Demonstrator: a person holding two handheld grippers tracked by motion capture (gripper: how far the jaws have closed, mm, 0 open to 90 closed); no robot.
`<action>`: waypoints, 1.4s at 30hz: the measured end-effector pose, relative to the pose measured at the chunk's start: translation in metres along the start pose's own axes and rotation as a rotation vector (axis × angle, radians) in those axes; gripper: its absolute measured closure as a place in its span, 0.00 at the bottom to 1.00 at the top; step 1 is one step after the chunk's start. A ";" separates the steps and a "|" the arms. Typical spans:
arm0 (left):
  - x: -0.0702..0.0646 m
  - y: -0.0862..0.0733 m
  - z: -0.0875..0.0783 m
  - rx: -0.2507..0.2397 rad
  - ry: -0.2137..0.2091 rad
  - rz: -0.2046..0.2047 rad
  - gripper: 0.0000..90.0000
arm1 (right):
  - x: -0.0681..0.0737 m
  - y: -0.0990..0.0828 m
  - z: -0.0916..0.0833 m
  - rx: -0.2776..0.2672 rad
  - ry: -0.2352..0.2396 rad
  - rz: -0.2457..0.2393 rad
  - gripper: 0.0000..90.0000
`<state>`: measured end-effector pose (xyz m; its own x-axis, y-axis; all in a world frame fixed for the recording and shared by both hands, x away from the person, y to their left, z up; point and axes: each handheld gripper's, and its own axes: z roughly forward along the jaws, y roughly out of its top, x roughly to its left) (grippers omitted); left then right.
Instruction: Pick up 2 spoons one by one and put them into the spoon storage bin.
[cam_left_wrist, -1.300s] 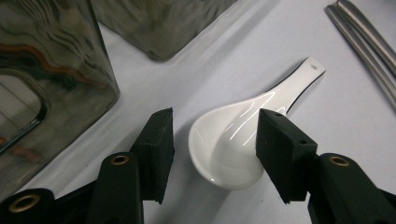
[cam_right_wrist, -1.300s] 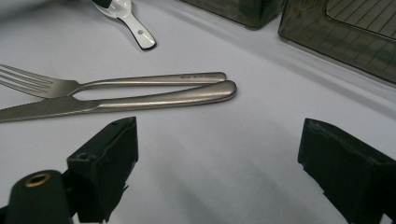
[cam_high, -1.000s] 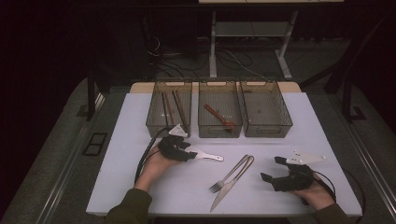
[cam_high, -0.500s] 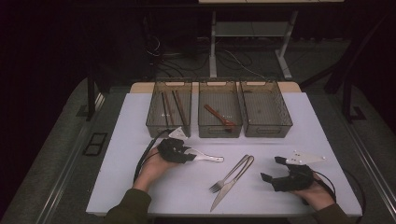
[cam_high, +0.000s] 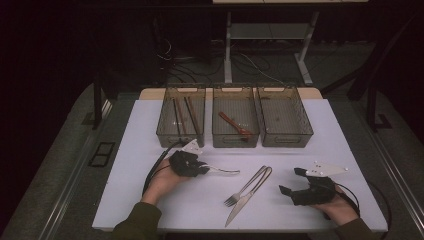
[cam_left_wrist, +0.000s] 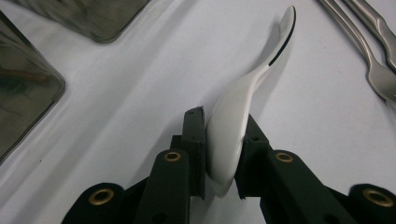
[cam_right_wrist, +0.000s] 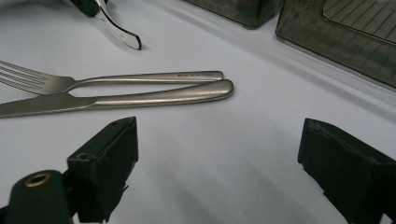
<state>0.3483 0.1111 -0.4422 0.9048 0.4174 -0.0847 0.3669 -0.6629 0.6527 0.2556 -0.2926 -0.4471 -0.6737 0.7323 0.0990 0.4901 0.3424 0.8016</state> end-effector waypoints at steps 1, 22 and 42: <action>0.000 0.000 0.000 0.001 0.000 0.001 0.85 | 0.000 0.000 0.000 0.000 0.000 0.000 0.14; -0.006 0.004 -0.001 0.005 0.012 0.029 0.86 | 0.001 0.001 -0.001 -0.026 0.003 0.026 0.13; -0.012 0.013 -0.019 -0.063 0.033 0.020 0.86 | 0.005 0.002 0.004 -0.011 0.011 0.028 0.10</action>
<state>0.3377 0.1092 -0.4183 0.9036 0.4258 -0.0472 0.3340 -0.6310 0.7002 0.2556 -0.2859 -0.4479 -0.6659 0.7351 0.1275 0.5027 0.3158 0.8047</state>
